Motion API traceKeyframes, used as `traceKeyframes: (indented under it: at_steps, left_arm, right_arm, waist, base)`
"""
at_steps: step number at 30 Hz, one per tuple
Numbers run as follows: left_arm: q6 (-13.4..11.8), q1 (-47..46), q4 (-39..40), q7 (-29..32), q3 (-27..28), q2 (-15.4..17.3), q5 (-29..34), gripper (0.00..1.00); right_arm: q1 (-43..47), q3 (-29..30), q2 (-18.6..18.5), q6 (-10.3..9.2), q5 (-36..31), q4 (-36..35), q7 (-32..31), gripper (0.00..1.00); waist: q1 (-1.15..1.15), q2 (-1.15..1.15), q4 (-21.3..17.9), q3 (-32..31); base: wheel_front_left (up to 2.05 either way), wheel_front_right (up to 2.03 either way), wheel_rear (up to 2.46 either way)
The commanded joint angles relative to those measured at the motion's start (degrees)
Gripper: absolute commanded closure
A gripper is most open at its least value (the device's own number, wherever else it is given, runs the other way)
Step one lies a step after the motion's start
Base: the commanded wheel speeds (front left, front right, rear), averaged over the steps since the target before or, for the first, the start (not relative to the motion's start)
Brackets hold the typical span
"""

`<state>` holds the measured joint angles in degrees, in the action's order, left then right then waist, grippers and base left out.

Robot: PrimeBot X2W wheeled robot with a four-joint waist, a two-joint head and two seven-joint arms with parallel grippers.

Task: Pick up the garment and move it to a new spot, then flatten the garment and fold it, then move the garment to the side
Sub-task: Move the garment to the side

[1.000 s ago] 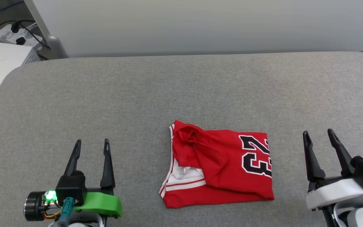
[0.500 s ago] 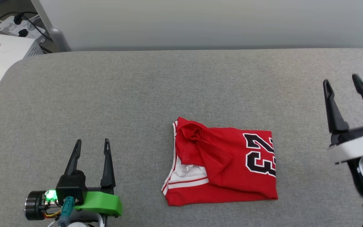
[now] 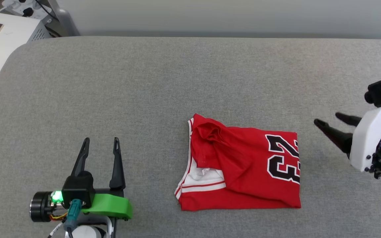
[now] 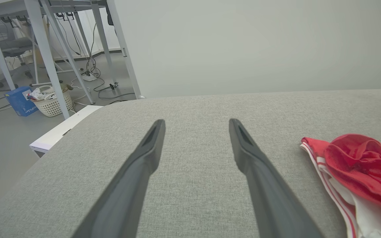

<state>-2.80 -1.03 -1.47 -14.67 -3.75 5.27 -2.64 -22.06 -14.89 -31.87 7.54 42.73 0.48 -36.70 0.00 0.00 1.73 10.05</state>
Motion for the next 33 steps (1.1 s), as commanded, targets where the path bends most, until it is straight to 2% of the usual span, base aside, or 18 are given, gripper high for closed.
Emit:
traceKeyframes:
  at_steps: [1,4,8,14,22,23,24,28,33]
  left_arm:
    - [-0.01,-1.63,0.12,-0.33,-0.3,-0.42,0.17,0.0]
    - [0.01,-2.6,0.23,-0.33,-0.84,-0.7,0.23,0.0]
    - [-0.05,-3.93,0.42,-0.33,-1.37,-0.99,0.27,0.0]
    - [0.17,-6.01,0.15,-0.33,-1.69,-1.15,0.45,0.0]
    - [0.35,-7.49,-0.95,-0.33,-1.73,-1.31,0.45,0.0]
    - [0.35,-7.5,-1.07,-0.33,-1.64,-1.33,0.42,0.0]
    - [0.34,-7.46,-1.2,-0.33,-1.56,-1.34,0.39,0.0]
    - [0.35,-6.9,-1.77,-0.33,-1.13,-1.35,0.31,0.0]
    - [0.31,-5.7,-1.96,-0.33,-0.48,-1.28,0.32,0.0]
  right_arm:
    - [1.34,-0.06,-0.19,-0.05,2.1,0.49,-2.67,0.0]
    - [3.3,-0.14,0.54,-0.05,6.17,1.51,-8.17,0.0]
    - [4.4,-0.86,1.87,-0.05,7.77,3.02,-10.59,0.0]
    - [3.74,-3.26,5.0,-0.05,7.15,7.31,-9.62,0.0]
    - [3.71,-8.17,6.4,-0.05,7.61,11.1,-6.34,0.0]
    - [3.39,-8.45,6.2,-0.05,7.46,11.0,-4.99,0.64]
    - [3.12,-8.61,6.04,-0.05,7.49,10.98,-4.02,1.0]
    - [1.23,-8.92,4.81,-0.05,7.64,9.98,0.09,1.0]
    - [-1.76,-9.75,1.35,-0.05,5.97,6.5,4.77,1.0]
  waist:
    - [0.0,0.0,0.87,1.23]
    - [0.0,0.0,1.76,2.7]
    - [0.0,0.0,3.0,4.8]
    - [0.0,0.0,4.31,7.48]
    - [0.0,0.0,5.17,8.31]
    - [0.0,0.0,5.14,8.19]
    - [0.0,0.0,5.1,8.0]
    - [0.0,0.0,4.59,6.64]
    - [0.0,0.0,2.76,4.38]
  base:
    - [0.0,0.0,0.0]
    - [0.0,0.0,0.0]
    - [0.0,0.0,0.0]
    - [0.0,0.0,0.0]
    - [0.0,0.0,0.0]
    - [0.0,0.0,0.0]
    - [0.0,0.0,0.0]
    - [0.0,0.0,0.0]
    - [0.0,0.0,0.0]
